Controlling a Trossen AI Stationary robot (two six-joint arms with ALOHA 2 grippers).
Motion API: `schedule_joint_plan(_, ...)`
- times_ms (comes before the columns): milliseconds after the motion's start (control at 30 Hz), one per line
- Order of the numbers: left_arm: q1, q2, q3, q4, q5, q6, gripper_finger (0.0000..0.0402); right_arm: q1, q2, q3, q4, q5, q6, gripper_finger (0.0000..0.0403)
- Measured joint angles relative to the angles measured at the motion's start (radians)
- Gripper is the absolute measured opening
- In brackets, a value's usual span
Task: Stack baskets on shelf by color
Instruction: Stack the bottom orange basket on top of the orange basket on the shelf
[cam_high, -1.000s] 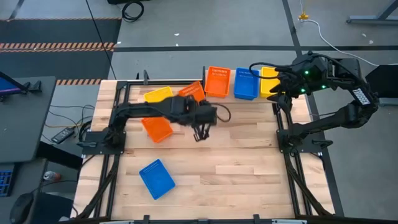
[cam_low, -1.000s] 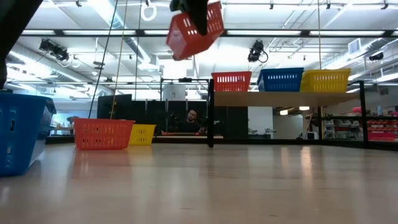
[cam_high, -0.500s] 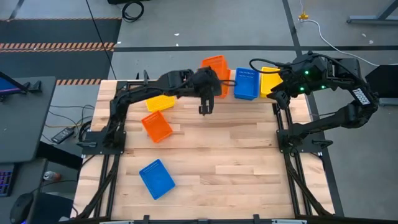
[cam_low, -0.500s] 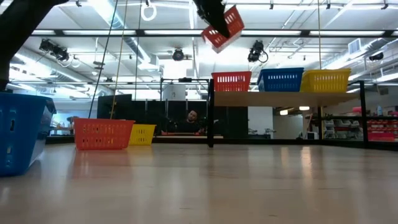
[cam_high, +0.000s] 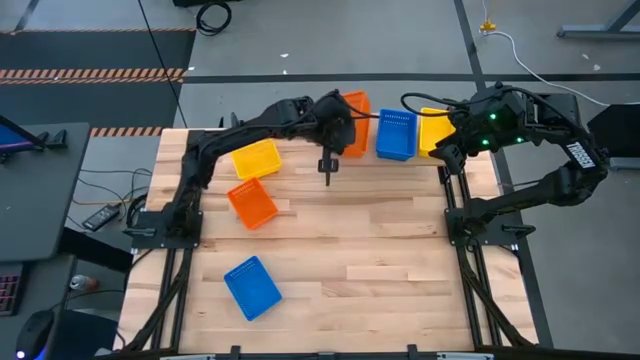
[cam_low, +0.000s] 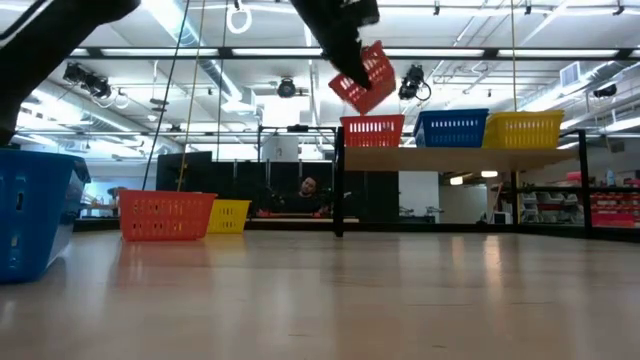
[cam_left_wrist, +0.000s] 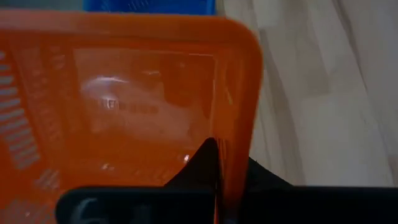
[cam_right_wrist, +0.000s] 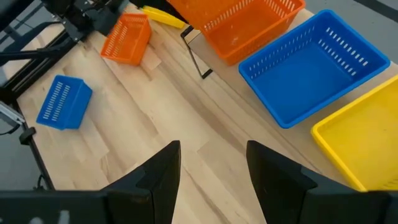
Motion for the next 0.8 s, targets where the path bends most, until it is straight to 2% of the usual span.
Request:
schedule_joint_plan(167, 0.002, 0.030, 0.000, -0.009, -0.007, 0.003, 0.0011, 0.000, 0.000, 0.000, 0.000, -0.001, 0.001, 0.0190)
schedule_joint_plan(367, -0.003, 0.055, -0.001, 0.033, -0.023, 0.023, 0.0037, 0.000, 0.000, 0.000, 0.000, -0.001, 0.000, 0.0190)
schedule_joint_plan(800, -0.006, 0.057, -0.001, 0.012, -0.067, 0.000, 0.0070, 0.000, 0.000, 0.000, 0.000, -0.028, -0.002, 0.0190)
